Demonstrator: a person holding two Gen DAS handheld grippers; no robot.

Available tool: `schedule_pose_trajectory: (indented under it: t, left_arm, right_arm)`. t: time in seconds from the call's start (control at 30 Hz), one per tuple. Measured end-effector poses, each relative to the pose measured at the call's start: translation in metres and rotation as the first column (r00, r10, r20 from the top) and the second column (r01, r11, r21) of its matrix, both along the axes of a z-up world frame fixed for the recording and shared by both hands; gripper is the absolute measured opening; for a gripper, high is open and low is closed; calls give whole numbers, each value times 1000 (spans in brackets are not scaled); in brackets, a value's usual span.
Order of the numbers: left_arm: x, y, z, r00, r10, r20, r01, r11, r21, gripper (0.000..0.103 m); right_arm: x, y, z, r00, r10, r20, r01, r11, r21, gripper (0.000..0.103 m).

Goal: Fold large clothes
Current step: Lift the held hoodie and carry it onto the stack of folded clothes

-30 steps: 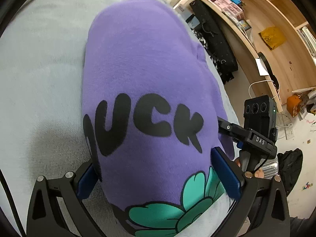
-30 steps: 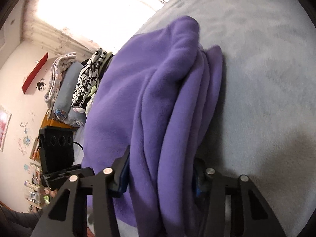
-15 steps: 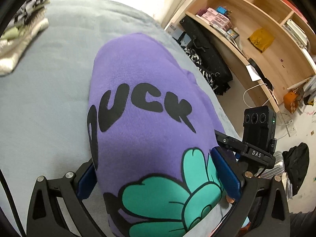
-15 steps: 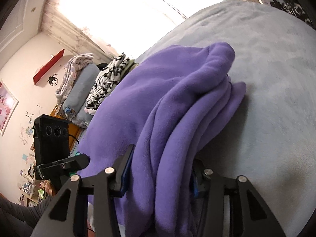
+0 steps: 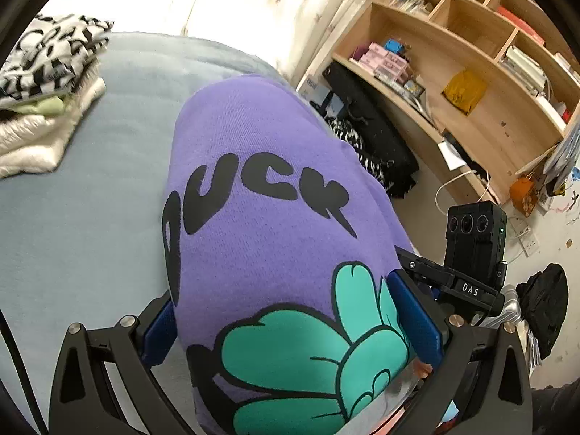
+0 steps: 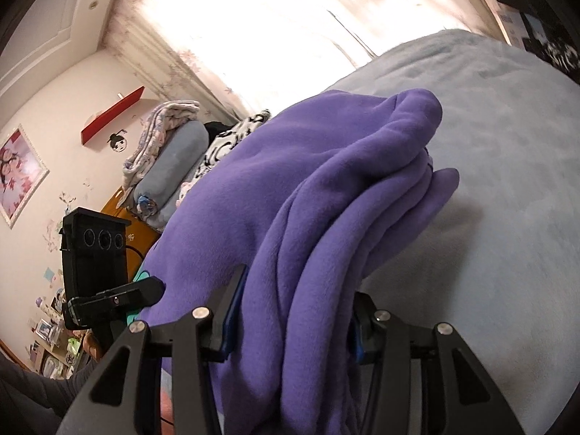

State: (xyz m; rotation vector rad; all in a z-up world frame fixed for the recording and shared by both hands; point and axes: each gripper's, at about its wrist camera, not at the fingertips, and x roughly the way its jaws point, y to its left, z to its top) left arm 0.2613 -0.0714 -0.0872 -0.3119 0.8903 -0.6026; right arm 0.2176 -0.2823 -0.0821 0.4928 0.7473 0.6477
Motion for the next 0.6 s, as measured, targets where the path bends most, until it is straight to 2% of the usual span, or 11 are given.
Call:
schedule_pose_trajectory:
  t: [0.17,0.3,0.47,0.6]
  left_arm:
    - [-9,28,24,998,35,53,-34,999,-17,103]
    - [-9,66,52,991,79,104,-77,997,-21,103]
    - [5,116,85,980,140,145,-140,990,-10,103]
    - [33,169,120,961,187,202,-194,981,13,103]
  right_arm:
    - [5,26,29,998,29,57,-28,999,-17,46]
    - [19,54,53,993,64,100,-62,998,-19,46]
    - [55,106,83,982,121,143,-121,993,-11,46]
    - [95,153,105,971,156,179,-160,987,9,46]
